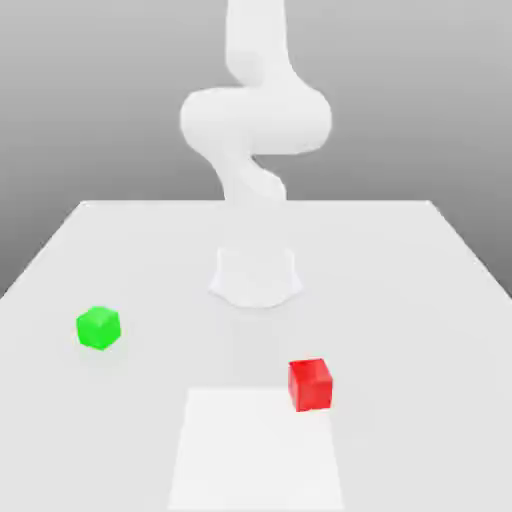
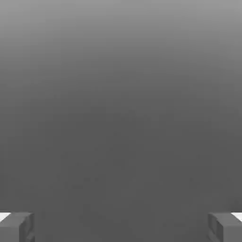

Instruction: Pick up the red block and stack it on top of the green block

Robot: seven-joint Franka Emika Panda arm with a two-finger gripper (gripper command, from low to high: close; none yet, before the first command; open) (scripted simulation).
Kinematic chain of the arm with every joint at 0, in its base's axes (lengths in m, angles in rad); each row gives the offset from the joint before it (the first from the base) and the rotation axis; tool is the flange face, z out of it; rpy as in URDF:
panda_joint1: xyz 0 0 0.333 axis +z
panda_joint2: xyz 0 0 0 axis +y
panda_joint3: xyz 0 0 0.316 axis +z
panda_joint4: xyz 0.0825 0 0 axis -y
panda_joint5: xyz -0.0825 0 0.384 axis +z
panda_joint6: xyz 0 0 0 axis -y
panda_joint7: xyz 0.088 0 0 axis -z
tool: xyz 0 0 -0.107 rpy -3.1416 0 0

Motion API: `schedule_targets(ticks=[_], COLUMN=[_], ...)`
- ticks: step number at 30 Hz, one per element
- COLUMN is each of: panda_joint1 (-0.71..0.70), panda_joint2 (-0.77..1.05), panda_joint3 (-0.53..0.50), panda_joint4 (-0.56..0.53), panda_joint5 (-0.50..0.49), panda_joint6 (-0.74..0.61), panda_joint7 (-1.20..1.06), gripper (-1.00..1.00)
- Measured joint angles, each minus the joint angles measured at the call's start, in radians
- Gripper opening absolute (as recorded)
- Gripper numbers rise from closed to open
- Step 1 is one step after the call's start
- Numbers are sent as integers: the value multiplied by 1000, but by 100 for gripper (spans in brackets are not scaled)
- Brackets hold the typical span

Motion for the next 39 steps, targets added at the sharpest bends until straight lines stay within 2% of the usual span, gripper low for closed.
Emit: schedule_targets(ticks=[16, 19, 23, 24, 31, 39], panda_joint1=[114, 121, 156, 170, 171, 166], panda_joint2=[517, 708, 870, 902, 909, 649], panda_joint3=[82, 92, 43, 28, 26, 48], panda_joint4=[-518, -555, -543, -539, -538, -575], panda_joint5=[39, -4, -66, -72, -78, 0], panda_joint6=[408, 555, 690, 719, 724, 501], panda_joint7=[-8, 26, 71, 76, 81, 22], gripper=[0, 0, 0, -100, -100, -100])
